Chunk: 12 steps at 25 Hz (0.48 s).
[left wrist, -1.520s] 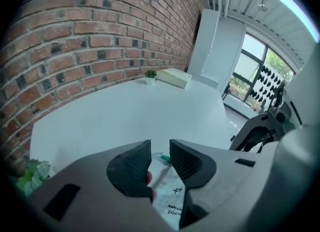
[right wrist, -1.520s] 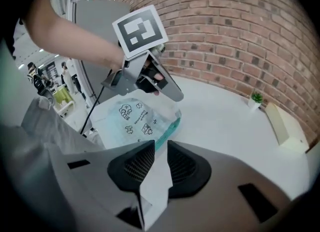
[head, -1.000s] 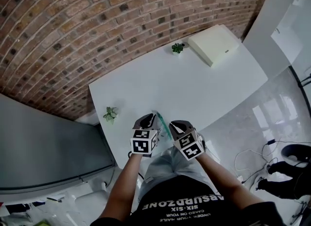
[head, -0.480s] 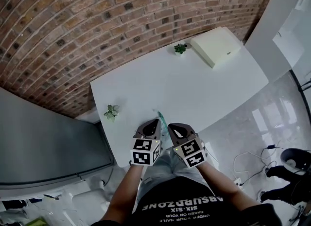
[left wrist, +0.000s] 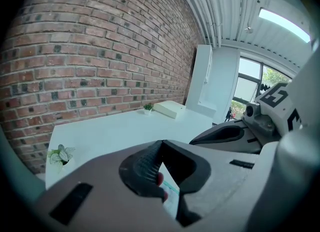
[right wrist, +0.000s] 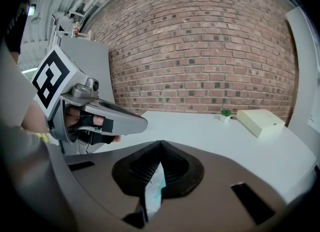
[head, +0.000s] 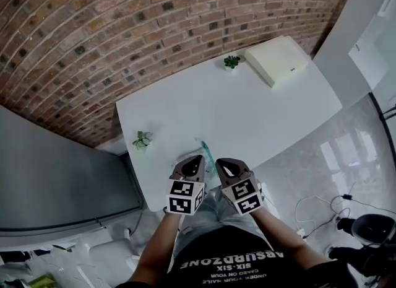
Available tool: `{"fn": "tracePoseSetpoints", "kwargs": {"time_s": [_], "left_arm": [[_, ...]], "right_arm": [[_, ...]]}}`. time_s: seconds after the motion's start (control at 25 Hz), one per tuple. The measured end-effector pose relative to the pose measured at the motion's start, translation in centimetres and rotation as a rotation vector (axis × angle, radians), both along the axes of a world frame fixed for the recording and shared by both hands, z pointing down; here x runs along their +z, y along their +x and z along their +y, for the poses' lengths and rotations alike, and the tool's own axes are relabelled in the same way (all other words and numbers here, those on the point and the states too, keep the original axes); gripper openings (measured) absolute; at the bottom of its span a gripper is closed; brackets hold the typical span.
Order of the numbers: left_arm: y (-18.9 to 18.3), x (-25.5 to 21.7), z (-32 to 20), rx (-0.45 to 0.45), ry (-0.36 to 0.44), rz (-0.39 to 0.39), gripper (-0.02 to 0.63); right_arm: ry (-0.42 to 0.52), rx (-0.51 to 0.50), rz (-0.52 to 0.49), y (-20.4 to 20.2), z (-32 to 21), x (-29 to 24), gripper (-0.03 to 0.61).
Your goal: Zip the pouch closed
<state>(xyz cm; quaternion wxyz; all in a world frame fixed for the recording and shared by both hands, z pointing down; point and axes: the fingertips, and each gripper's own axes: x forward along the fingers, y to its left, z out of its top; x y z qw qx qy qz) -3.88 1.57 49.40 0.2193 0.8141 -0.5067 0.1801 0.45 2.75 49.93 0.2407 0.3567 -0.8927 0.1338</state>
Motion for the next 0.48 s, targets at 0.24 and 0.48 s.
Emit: {"fn": "tracePoseSetpoints", "kwargs": {"time_s": [0.24,0.48], "left_arm": [[-0.07,0.30,0.21,0.002,-0.004,-0.005,0.006],[0.30,0.45,0.00,0.012,-0.006,-0.007,0.006]], "right_arm": [[-0.012,0.006,0.006,0.18,-0.06,0.33,-0.002],[-0.016,0.014,0.001,0.44,-0.55,0.38,-0.002]]}}
